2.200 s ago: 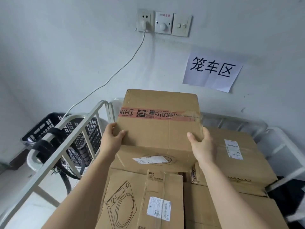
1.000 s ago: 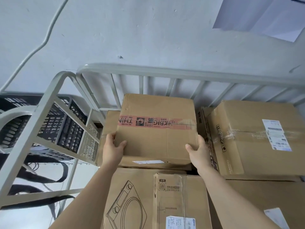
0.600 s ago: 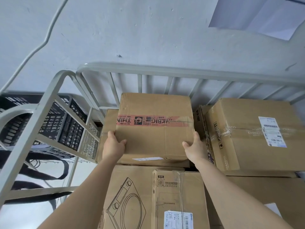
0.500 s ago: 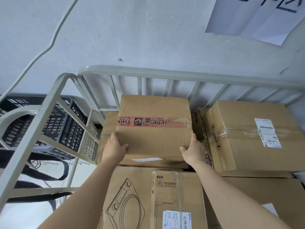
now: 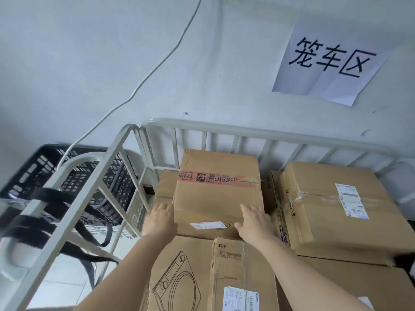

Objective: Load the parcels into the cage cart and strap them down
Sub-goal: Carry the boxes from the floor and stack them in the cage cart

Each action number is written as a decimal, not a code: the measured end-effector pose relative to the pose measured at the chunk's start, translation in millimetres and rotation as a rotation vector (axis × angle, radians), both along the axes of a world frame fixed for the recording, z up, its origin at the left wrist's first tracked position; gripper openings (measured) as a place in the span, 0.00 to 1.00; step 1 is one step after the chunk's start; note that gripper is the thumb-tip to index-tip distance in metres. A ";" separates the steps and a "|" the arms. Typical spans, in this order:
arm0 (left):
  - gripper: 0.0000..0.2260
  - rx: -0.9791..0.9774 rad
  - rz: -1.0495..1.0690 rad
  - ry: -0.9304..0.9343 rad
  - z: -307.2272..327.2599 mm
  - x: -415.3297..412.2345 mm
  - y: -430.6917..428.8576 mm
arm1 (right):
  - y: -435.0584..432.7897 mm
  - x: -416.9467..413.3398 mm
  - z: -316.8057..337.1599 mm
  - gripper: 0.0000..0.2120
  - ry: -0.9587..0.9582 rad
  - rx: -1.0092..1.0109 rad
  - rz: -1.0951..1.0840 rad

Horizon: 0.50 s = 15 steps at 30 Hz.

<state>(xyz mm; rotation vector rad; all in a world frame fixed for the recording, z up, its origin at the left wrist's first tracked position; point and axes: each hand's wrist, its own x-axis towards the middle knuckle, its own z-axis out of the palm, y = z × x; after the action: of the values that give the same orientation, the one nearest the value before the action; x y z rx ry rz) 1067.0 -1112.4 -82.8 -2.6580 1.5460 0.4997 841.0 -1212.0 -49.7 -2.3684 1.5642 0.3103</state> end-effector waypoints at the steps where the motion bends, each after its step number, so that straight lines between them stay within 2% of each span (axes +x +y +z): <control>1: 0.19 0.003 -0.004 -0.032 7.2 0.0 9.5 | 5.2 2.0 5.1 0.25 0.008 -0.017 0.044; 7: 0.15 -0.045 0.054 -0.129 45.3 3.9 75.0 | 43.1 21.3 36.2 0.20 0.019 -0.080 0.256; 9: 0.17 -0.072 0.084 -0.142 57.8 7.6 97.5 | 56.4 32.0 45.8 0.20 0.008 -0.073 0.307; 15: 0.11 -0.126 0.208 -0.234 101.1 28.8 160.0 | 94.2 80.6 78.0 0.22 -0.043 -0.095 0.465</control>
<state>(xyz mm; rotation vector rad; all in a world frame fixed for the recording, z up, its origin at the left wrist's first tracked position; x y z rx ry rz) 1095.9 -952.4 18.3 -2.8632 1.2863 0.0905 921.7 -1117.8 28.4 -2.7753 1.0131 0.2814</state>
